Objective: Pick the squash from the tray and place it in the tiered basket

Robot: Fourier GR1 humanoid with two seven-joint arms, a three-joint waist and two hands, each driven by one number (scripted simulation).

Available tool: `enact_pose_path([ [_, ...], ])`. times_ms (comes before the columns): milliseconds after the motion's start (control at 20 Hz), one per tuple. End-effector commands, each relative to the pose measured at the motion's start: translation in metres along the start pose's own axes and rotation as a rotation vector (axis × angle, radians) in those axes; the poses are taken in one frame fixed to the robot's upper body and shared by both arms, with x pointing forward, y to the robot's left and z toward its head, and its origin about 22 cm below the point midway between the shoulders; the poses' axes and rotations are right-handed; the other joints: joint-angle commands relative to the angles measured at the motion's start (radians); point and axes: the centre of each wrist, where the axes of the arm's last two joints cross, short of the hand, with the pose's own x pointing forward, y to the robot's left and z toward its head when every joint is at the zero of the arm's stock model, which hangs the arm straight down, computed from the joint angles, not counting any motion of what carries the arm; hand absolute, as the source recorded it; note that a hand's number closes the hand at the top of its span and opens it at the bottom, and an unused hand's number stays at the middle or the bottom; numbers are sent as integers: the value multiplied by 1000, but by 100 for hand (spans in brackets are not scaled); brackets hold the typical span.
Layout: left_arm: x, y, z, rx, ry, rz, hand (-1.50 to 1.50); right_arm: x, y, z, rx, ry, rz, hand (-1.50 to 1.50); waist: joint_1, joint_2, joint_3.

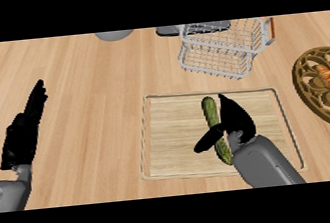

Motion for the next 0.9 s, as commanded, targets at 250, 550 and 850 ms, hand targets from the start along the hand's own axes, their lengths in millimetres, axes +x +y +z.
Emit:
enact_pose_path([
  [250, 1, -12, -2, -5, 5, 13, 0, -6, 10, -20, 189, 73, 60, 150, 1, 2, 0],
  [550, 10, 0, -7, -5, -5, 4, 0, 10, 20, -8, 60, 14, 179, 150, 1, 0, 0],
  [850, 1, 4, -1, -5, 10, 4, 0, 10, 1, 8, 58, 1, -32, 150, -3, -2, 0],
])
